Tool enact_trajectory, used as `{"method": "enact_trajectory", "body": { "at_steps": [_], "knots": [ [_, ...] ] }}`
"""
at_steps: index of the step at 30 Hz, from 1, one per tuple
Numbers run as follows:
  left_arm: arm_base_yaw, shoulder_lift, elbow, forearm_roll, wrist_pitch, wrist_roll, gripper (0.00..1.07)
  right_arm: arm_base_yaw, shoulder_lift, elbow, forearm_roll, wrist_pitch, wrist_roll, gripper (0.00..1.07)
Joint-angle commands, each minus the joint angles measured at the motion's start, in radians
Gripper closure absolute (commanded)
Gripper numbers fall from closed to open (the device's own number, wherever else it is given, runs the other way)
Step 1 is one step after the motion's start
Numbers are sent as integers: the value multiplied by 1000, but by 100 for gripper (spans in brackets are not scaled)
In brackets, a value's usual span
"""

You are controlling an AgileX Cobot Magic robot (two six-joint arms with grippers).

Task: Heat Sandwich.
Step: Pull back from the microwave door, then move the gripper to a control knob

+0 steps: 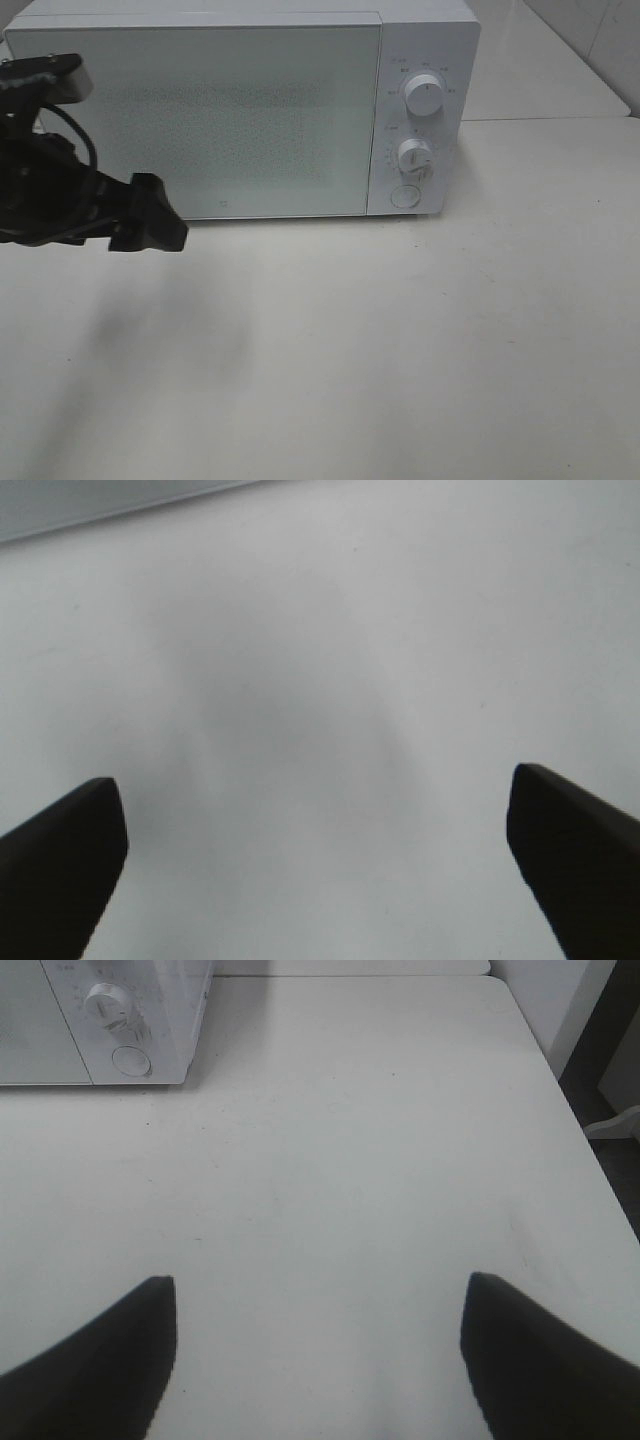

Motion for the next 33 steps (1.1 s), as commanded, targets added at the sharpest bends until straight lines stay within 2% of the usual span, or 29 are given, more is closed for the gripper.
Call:
{"method": "enact_trajectory", "body": {
  "at_steps": [1, 3, 4, 8, 10, 13, 15, 16, 18, 20, 21, 24, 30, 33],
  "knots": [
    [78, -54, 2, 10, 120, -6, 8, -7, -26, 1, 2, -8, -3, 32],
    [146, -100, 2, 27, 193, -6, 8, -7, -26, 1, 2, -8, -3, 32],
    [146, -100, 2, 27, 193, -6, 8, -7, -26, 1, 2, -8, -3, 32],
    [244, -169, 2, 68, 300, -7, 8, -7, -26, 1, 2, -8, -3, 32],
    [258, -179, 2, 78, 320, -7, 8, -7, -26, 1, 2, -8, -3, 32],
    [328, -224, 2, 132, 415, -8, 8, -7, -26, 1, 2, -8, -3, 32],
    [350, -232, 2, 139, 431, -8, 8, -7, -26, 1, 2, -8, -3, 32],
    [398, -253, 2, 155, 463, -8, 8, -7, -26, 1, 2, -8, -3, 32],
    [443, -274, 2, 168, 486, -8, 8, -7, -26, 1, 2, -8, -3, 32],
    [462, -288, 2, 168, 494, -9, 8, -7, -26, 1, 2, -8, -3, 32],
    [501, -315, 2, 172, 508, -28, 8, -7, -26, 1, 2, -8, -3, 32],
    [523, -340, 2, 188, 525, -38, 8, -7, -26, 1, 2, -8, -3, 32],
    [527, -450, 19, 288, 585, -107, 8, -7, -26, 1, 2, -8, -3, 32],
    [527, -494, 46, 293, 578, -107, 8, -7, -26, 1, 2, -8, -3, 32]
  ]
}}
